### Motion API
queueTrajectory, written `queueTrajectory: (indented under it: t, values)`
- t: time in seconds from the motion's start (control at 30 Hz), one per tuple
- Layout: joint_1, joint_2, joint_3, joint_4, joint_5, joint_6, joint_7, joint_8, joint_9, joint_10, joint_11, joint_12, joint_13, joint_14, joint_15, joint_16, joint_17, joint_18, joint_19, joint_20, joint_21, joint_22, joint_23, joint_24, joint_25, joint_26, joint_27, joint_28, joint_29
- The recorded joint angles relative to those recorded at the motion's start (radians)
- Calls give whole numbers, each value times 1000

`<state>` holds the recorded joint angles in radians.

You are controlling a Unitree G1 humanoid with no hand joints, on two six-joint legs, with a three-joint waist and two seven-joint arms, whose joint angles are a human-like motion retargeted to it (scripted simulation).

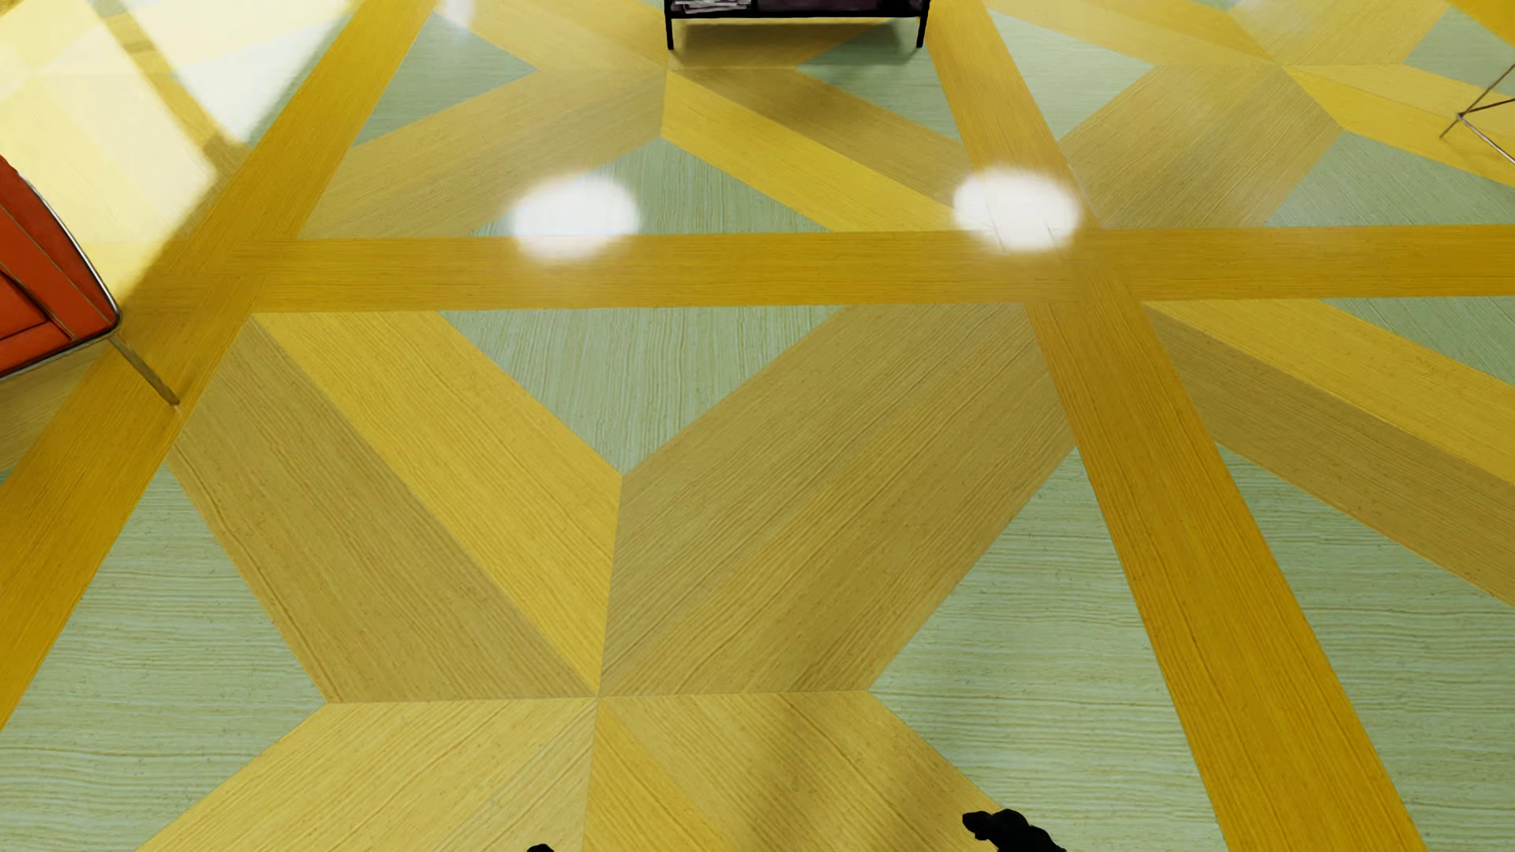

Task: Go to the wood shelves

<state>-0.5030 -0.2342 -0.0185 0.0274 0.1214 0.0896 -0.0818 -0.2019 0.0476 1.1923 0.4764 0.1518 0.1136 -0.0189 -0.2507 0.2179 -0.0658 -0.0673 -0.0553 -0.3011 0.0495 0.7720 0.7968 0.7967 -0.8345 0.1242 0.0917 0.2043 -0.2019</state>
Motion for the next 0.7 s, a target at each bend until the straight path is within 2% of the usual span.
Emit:
queueTrajectory:
  t: [0.03, 0.07, 0.13, 0.2, 0.23, 0.27, 0.3, 0.33, 0.37, 0.4, 0.47, 0.53, 0.57, 0.6, 0.63, 0.7]
  values:
    - [-46, 45, 11, -8, 12, 2, -11, 9, 2, -98, -16, 21, -22, -44, -21, -2, -7, 1, -2, 27, 16, -10, -11, -18, 0, 12, -14, 12, 2]
    - [-76, 90, 23, -12, 22, 2, -15, 20, 3, -233, -38, 41, -46, -75, -39, -6, -15, 25, -3, 51, 34, -16, -23, -30, -1, 21, -23, 21, 4]
    - [-102, 176, 47, 6, 38, 1, 16, 45, 1, -563, -87, 70, -90, -52, -66, -15, -27, 57, -6, 83, 70, -13, -43, -33, 0, 33, -31, 32, 9]
    - [-78, 270, 68, 10, 46, -2, 56, 72, -5, -917, -150, 90, -120, 6, -72, -23, -35, 33, -3, 89, 101, 5, -53, -15, 7, 30, -34, 37, 17]
    - [-71, 310, 76, 6, 49, -5, 62, 85, -7, -1008, -161, 98, -128, -3, -80, -22, -37, 21, -1, 85, 116, 17, -54, -3, 9, 23, -31, 39, 22]
    - [-72, 342, 84, 1, 48, -8, 64, 96, -9, -1004, -154, 102, -130, 2, -88, -22, -40, 4, 0, 79, 129, 31, -55, 10, 5, 16, -16, 39, 25]
    - [-81, 374, 92, -12, 44, -13, 53, 106, -11, -933, -130, 105, -126, 25, -85, -23, -43, 36, 2, 75, 144, 47, -55, 24, -7, 11, 13, 37, 24]
    - [-82, 405, 98, -34, 30, -21, 47, 118, -15, -871, -109, 107, -115, 93, -68, -32, -48, 99, 0, 77, 157, 66, -52, 36, -20, 11, 49, 37, 21]
    - [-63, 426, 102, -45, 10, -34, 58, 122, -20, -829, -66, 108, -95, 145, -18, -45, -50, 76, 14, 90, 163, 88, -43, 42, -28, 18, 83, 39, 19]
    - [-40, 429, 104, -62, -20, -51, 76, 121, -24, -790, 4, 103, -68, 149, 57, -65, -52, 74, 43, 109, 157, 113, -26, 40, -25, 29, 110, 42, 21]
    - [19, 332, 104, -109, -93, -88, 110, 129, -25, -751, 280, 76, -18, 79, 299, -104, -53, 111, 133, 140, 126, 149, 22, 40, 6, 43, 135, 44, 59]
    - [90, 155, 102, -148, -192, -124, 149, 137, -18, -755, 594, 37, 9, 14, 538, -129, -86, 118, 289, 139, 159, 145, 47, 54, 4, 23, 111, 47, 140]
    - [127, 65, 97, -166, -226, -141, 159, 142, -13, -763, 702, 10, 23, -15, 551, -136, -119, 124, 297, 137, 196, 137, 35, 63, -13, 6, 78, 48, 176]
    - [160, -23, 91, -187, -249, -157, 166, 149, -8, -761, 775, -15, 42, -45, 479, -139, -144, 131, 301, 130, 223, 132, 3, 68, -29, -17, 56, 51, 194]
    - [194, -100, 84, -207, -276, -169, 165, 148, -3, -757, 805, -49, 70, -75, 392, -142, -162, 136, 266, 118, 221, 132, -38, 75, -27, -30, 44, 50, 194]
    - [266, -223, 65, -236, -306, -184, 147, 149, 2, -750, 733, -142, 128, -140, 236, -150, -143, 144, 218, 81, 157, 144, -116, 100, 23, -34, 54, 40, 151]
